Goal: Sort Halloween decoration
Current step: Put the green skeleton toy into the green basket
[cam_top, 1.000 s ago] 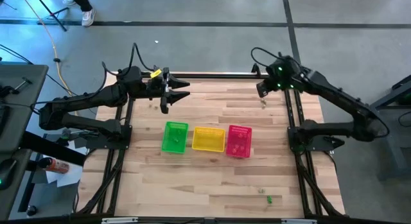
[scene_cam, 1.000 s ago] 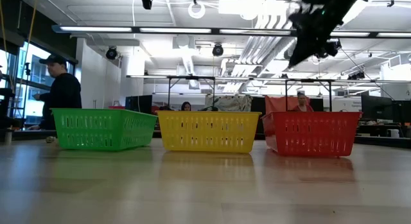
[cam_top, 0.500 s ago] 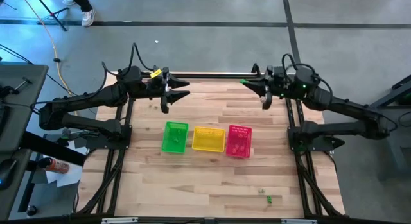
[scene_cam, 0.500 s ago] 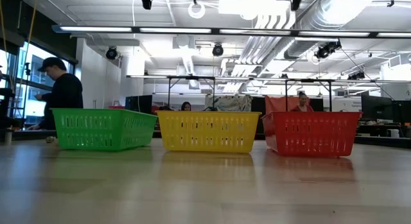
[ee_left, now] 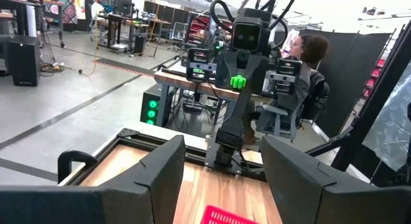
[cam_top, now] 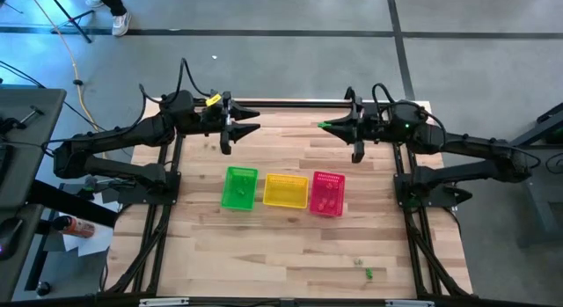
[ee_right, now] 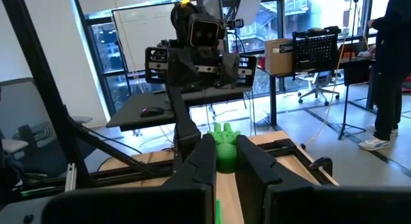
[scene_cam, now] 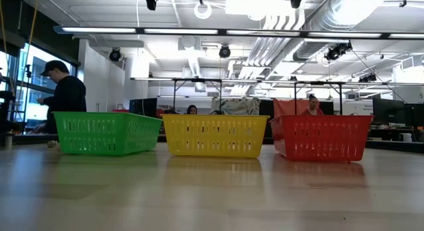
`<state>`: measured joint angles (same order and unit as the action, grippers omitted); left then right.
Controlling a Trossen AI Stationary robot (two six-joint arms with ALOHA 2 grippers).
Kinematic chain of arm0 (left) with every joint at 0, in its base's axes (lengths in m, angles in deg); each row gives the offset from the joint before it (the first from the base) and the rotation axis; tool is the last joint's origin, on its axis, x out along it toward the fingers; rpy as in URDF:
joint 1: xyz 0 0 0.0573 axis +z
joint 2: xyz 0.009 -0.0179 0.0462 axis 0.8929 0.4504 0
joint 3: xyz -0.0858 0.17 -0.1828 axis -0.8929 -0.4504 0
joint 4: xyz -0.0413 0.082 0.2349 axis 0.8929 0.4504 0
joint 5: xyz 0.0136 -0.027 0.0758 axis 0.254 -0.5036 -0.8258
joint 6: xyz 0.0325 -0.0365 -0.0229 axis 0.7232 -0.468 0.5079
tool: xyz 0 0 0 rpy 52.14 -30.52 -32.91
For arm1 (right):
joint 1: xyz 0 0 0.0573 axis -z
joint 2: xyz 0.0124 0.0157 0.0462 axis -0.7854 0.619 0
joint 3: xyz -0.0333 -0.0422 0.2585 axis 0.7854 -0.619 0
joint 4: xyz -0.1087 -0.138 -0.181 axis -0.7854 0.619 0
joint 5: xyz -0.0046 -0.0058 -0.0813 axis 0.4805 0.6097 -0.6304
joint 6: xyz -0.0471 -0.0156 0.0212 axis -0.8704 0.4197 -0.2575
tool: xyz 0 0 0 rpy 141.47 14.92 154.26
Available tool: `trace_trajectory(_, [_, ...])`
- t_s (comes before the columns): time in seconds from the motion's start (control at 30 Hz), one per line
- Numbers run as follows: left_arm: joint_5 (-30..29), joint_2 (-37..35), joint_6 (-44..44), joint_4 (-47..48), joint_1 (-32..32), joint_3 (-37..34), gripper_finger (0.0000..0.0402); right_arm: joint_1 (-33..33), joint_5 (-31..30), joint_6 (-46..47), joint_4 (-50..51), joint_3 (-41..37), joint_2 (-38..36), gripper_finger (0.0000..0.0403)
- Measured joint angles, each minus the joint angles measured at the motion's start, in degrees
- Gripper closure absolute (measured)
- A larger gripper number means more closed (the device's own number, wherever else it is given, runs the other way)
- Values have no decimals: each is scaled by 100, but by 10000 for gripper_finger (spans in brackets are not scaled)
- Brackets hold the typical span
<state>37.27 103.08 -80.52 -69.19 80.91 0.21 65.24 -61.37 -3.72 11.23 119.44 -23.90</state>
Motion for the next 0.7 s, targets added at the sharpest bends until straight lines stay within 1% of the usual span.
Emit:
trace_trajectory(0.17, [-28,0,56,1,0,0,206,0,2,-1,161,0,41,382])
trace_trajectory(0.3, [-42,0,144,-39,0,0,206,-52,2,0,223,0,420,382])
trace_trajectory(0.43, [-42,-2,144,-230,0,2,206,-273,66,7,-65,0,1260,382])
trace_trajectory(0.57, [-42,-2,146,-515,0,2,206,-543,90,-157,-792,0,2282,382])
trace_trajectory(0.7, [-41,-2,143,-595,0,2,206,-671,14,-176,-1611,2,3156,382])
